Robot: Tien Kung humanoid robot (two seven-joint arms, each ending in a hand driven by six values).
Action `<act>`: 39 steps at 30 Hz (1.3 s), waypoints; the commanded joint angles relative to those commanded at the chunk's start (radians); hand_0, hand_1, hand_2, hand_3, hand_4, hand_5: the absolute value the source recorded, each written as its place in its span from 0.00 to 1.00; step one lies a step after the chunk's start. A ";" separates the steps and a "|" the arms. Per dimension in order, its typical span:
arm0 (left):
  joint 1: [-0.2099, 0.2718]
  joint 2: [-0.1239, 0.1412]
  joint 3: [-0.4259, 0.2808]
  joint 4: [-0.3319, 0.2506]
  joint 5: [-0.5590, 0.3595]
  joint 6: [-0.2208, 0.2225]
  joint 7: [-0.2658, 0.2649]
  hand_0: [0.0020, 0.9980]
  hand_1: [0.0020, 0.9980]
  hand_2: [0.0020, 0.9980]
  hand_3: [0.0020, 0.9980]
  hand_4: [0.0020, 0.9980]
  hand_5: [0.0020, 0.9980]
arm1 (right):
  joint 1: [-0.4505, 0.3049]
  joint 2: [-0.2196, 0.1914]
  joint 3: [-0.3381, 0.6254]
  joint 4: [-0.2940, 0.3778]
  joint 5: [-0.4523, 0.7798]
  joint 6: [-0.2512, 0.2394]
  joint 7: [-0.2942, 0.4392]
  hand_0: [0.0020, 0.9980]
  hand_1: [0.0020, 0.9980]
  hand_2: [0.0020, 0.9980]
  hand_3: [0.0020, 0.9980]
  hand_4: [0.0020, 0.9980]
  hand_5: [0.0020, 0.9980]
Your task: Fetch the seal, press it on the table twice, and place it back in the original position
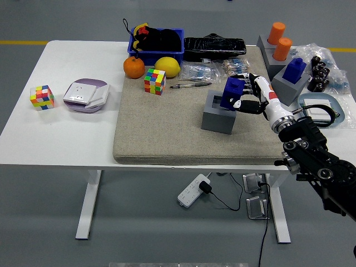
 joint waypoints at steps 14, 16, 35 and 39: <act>-0.005 0.001 0.007 0.000 -0.001 0.000 0.000 0.83 0.80 0.76 0.82 0.74 0.32 | 0.037 0.033 -0.031 -0.052 0.019 0.001 0.009 0.53 0.40 0.43 0.44 0.63 0.00; -0.006 0.001 0.007 0.000 0.000 -0.001 0.000 0.83 0.80 0.76 0.82 0.74 0.32 | 0.039 0.036 -0.038 -0.056 0.022 0.002 0.009 0.53 0.40 0.43 0.44 0.63 0.00; -0.010 0.001 0.007 -0.002 0.002 -0.001 0.000 0.83 0.80 0.76 0.82 0.74 0.32 | 0.062 0.038 -0.092 -0.075 0.043 0.012 0.003 0.54 0.41 0.44 0.46 0.63 0.00; -0.011 0.000 0.008 -0.001 0.001 -0.001 0.000 0.83 0.80 0.76 0.82 0.74 0.32 | 0.067 0.040 -0.102 -0.083 0.048 0.012 0.002 0.54 0.41 0.44 0.46 0.63 0.00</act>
